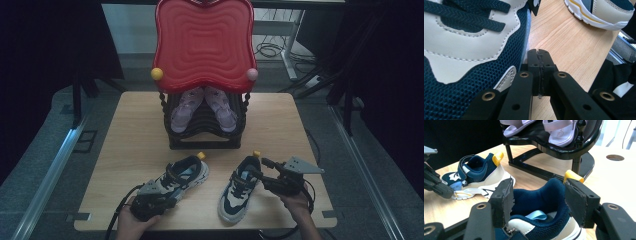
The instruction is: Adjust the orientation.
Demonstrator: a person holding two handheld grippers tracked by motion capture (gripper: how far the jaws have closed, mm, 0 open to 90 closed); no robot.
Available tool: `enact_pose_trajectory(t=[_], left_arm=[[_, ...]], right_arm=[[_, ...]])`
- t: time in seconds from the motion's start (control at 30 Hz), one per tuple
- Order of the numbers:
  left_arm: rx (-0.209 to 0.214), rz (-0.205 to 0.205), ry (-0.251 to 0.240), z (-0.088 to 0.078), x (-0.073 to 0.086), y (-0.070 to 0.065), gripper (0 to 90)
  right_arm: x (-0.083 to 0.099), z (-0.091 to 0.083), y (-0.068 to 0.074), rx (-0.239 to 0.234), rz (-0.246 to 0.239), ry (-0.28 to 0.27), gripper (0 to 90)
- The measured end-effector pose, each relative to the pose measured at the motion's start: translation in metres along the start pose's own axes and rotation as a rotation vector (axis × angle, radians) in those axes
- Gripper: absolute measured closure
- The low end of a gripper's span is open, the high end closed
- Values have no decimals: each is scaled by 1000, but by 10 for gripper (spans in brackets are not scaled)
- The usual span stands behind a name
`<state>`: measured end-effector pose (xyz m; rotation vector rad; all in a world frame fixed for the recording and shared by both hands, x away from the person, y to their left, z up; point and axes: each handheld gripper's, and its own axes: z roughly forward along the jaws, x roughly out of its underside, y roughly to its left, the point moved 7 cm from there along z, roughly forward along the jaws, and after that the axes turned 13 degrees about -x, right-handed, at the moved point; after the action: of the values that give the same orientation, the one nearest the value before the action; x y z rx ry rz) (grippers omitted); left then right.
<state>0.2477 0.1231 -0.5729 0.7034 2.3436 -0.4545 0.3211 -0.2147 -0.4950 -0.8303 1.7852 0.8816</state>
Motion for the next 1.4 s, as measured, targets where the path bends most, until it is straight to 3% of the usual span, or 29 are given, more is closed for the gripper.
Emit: enact_pose_trajectory(t=[0.57, 1.4], left_arm=[[-56, -85, -47, -9, -4, 38, 889], [-97, -160, -74, -8, -11, 68, 886]], right_arm=[[-1, 0, -3, 13, -7, -4, 402], [-2, 0, -3, 10, -7, -4, 403]])
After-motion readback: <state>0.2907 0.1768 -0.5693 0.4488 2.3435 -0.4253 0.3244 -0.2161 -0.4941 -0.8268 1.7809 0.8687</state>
